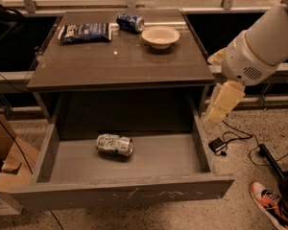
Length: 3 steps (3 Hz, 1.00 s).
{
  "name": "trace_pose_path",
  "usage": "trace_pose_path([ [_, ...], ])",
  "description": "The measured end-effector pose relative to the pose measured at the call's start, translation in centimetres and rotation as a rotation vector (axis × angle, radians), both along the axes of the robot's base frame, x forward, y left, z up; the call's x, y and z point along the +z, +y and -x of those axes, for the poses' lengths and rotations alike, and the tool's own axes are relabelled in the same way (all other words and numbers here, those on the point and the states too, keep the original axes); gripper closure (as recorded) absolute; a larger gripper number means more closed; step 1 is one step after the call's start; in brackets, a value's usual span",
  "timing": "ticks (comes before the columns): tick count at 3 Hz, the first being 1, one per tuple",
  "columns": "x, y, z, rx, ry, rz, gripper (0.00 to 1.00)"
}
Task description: Pick 7up can from top drawer and place on counter
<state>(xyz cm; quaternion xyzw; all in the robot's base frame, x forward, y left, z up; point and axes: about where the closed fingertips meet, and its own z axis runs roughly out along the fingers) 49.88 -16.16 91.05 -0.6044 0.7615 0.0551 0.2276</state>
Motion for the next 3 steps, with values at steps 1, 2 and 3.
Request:
trace_pose_path([
  [1,-2.9,2.75,-2.55,0.014,0.014,-0.091,0.0],
  [2,-3.25,2.82,-2.83,0.011,0.015,-0.097,0.0],
  [3,-3.75,2.81,-3.11,-0.017,0.028,-0.078,0.0],
])
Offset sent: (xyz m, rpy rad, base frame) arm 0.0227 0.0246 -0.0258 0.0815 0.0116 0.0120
